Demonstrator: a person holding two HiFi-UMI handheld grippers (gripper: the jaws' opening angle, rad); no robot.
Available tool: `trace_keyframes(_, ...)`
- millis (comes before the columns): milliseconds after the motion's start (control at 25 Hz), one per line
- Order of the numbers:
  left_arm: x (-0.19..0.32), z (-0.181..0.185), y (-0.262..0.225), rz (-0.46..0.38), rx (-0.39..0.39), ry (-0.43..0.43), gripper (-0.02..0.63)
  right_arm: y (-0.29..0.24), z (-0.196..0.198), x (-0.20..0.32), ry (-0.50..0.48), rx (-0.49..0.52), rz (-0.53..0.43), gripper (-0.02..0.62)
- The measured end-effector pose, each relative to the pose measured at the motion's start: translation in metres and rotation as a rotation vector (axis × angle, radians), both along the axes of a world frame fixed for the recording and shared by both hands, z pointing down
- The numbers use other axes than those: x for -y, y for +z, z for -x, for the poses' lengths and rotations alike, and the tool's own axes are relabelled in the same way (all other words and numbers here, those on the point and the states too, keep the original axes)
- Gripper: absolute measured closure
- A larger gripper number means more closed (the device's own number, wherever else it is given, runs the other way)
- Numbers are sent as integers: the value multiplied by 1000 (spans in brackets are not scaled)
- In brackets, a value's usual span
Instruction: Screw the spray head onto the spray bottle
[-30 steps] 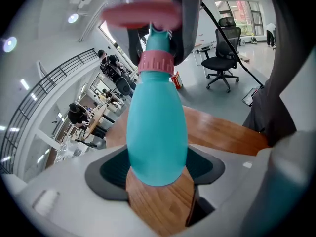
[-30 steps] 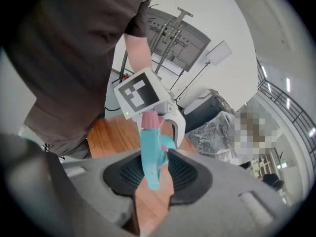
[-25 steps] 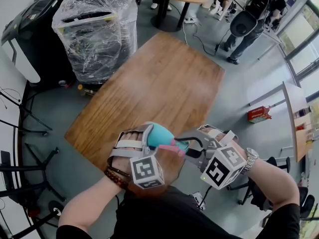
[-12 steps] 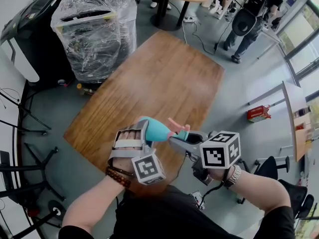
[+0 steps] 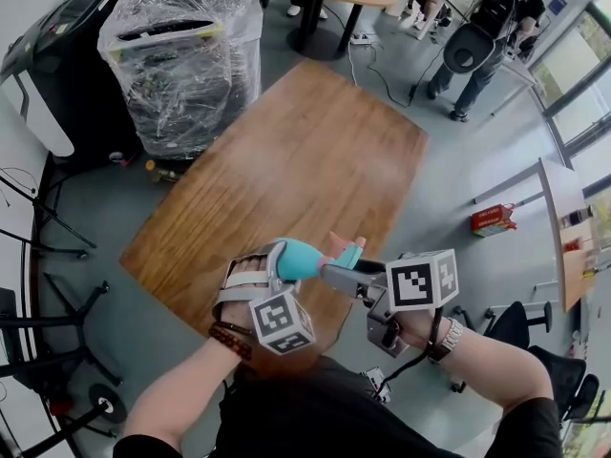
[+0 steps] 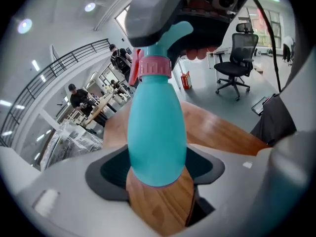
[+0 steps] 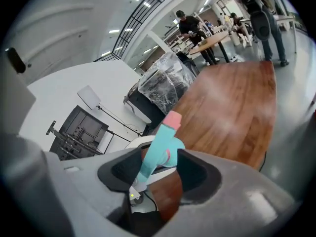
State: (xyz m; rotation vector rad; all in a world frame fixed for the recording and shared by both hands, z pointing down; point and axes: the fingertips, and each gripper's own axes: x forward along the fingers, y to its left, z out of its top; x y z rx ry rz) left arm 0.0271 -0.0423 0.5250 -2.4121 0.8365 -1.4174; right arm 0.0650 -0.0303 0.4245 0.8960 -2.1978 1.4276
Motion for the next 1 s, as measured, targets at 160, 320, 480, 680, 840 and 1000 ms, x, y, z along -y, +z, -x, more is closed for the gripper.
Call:
trace_keyframes(160,-6,-4,3,50,-69,-6,236,-7,-5,-3,-64,-48,-56,351)
trace_keyframes(320,-6,-6,6,89,-128,-10,236,-15,-8,-11,-130,-87,-84,345)
trace_keyframes(480,-6,-5,5,114,-170,-5,236,-31,-14,-26,-303,-182,-201,345)
trace_keyframes(680,-8,-1,6,131,-150,49,236,-71,-4,-43,-931,-705,-901,347)
trace_keyframes(840,-14,-3,4,160,-122,126,236,-50,6,-53,-1323,-975,-1297,348)
trace_keyframes(1000,-23,-10,1,171,-80,212,235,-26,6,-53,-1543,-1078,-1430,348)
